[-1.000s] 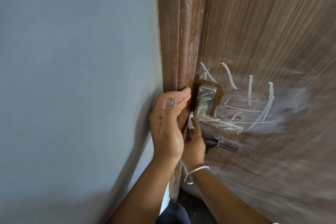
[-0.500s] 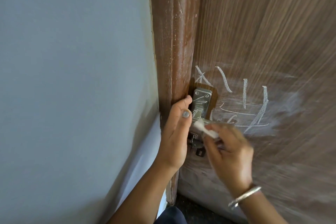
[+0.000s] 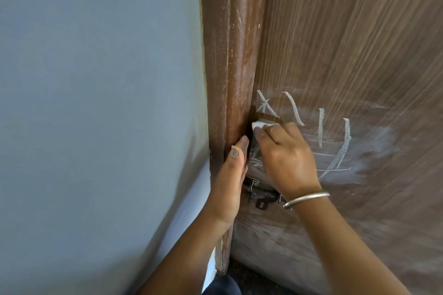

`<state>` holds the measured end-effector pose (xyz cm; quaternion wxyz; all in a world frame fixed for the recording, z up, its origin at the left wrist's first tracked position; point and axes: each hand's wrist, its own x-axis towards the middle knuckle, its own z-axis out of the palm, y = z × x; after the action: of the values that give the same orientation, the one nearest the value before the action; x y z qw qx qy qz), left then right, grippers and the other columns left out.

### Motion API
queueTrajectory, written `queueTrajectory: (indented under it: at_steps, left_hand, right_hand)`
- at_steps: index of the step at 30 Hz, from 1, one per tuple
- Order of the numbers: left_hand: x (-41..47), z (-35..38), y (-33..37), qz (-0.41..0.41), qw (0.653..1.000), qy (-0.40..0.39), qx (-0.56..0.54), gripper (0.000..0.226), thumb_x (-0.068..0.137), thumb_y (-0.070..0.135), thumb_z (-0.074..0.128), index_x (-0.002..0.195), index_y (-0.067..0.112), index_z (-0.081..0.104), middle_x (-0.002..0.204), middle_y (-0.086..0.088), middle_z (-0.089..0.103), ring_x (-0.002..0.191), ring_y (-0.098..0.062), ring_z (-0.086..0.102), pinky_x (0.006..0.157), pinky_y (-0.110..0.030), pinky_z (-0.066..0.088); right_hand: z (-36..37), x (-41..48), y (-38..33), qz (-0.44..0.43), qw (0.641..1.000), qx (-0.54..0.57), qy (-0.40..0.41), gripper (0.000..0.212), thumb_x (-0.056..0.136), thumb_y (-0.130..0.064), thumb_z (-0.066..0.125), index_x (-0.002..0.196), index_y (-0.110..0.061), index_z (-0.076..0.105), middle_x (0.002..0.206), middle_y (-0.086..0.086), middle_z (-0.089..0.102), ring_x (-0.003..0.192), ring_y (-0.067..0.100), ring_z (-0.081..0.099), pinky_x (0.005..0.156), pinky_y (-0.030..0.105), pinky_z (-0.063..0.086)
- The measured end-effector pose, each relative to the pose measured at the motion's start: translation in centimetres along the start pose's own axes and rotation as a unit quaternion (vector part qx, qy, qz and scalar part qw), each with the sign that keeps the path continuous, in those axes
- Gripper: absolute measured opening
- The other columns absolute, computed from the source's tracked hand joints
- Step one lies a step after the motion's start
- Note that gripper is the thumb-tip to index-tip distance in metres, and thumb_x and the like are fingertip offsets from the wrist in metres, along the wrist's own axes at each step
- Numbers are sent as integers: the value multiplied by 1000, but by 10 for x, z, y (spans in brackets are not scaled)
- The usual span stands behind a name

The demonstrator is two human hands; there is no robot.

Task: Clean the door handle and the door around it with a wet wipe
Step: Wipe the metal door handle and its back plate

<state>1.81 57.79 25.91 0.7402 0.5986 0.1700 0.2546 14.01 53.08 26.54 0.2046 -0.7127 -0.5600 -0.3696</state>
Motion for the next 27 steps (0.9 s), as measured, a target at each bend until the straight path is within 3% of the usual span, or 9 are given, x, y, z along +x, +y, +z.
queueTrajectory:
  at_steps: [2, 5, 8, 11, 15, 18, 21, 24, 27]
  left_hand:
    - [1, -2, -1, -18, 1000, -4, -19, 93, 68, 82, 31, 142, 27, 22, 150, 13, 24, 137, -1, 21, 114, -26, 17]
    - [1, -5, -4, -28, 999, -9, -19, 100, 67, 84, 28, 145, 22, 20, 149, 14, 24, 138, -3, 19, 115, -28, 14]
    - [1, -5, -7, -33, 999, 1, -29, 84, 75, 67, 14, 145, 20, 20, 154, 7, 20, 140, -6, 17, 118, -33, 11]
    - [2, -6, -8, -33, 998, 4, -48, 84, 75, 66, 14, 144, 20, 22, 153, 6, 22, 140, -7, 19, 118, -33, 12]
    - [3, -7, -8, -35, 998, -8, -58, 102, 65, 84, 29, 144, 20, 24, 150, 11, 26, 138, -4, 21, 116, -29, 14]
    - [4, -10, -13, -37, 998, -7, -56, 89, 72, 74, 18, 144, 21, 25, 152, 9, 25, 140, -6, 19, 118, -34, 11]
    - [4, -10, -14, -43, 997, -5, -61, 85, 74, 69, 14, 143, 21, 26, 153, 8, 25, 140, -6, 19, 118, -36, 10]
    - [4, -9, -14, -43, 997, -2, -68, 84, 74, 69, 15, 142, 21, 27, 152, 7, 26, 139, -6, 20, 118, -36, 10]
    - [5, -10, -15, -39, 997, -7, -70, 85, 75, 69, 14, 143, 21, 25, 153, 6, 25, 139, -6, 20, 118, -36, 11]
  right_hand:
    - [0, -7, 1, -1, 1000, -8, -16, 16, 73, 9, 66, 85, 0, 71, 73, 11, 64, 66, 27, 56, 56, 32, 51]
    - [-4, -8, 7, 33, 999, 0, 22, 8, 79, 4, 68, 84, 0, 71, 66, 9, 57, 60, 25, 50, 52, 29, 43]
    - [-3, 0, 7, 33, 999, -4, 33, 14, 77, 6, 68, 90, 1, 70, 64, 9, 52, 59, 24, 47, 47, 25, 37]
    - [1, 5, -2, 3, 1000, -6, -8, 20, 75, 8, 66, 94, 2, 69, 67, 11, 55, 63, 28, 52, 45, 28, 44]
    - [-2, 7, -5, 23, 999, -17, -44, 7, 70, 4, 72, 73, -1, 69, 61, 9, 53, 58, 26, 51, 46, 26, 39]
    - [-6, 5, -1, 70, 997, -3, -22, 8, 73, 2, 73, 68, -2, 67, 60, 9, 50, 53, 24, 47, 46, 22, 31]
    - [-5, 9, -3, 67, 998, 5, 15, 8, 73, 5, 72, 79, 0, 71, 59, 8, 48, 53, 22, 45, 48, 20, 26]
    - [0, 15, -9, 49, 999, -4, 8, 16, 72, 5, 72, 87, 0, 71, 61, 9, 50, 56, 24, 49, 45, 20, 29]
    - [4, 14, -13, 34, 999, -4, -38, 8, 73, 2, 71, 81, 0, 71, 63, 9, 54, 60, 26, 53, 43, 24, 41]
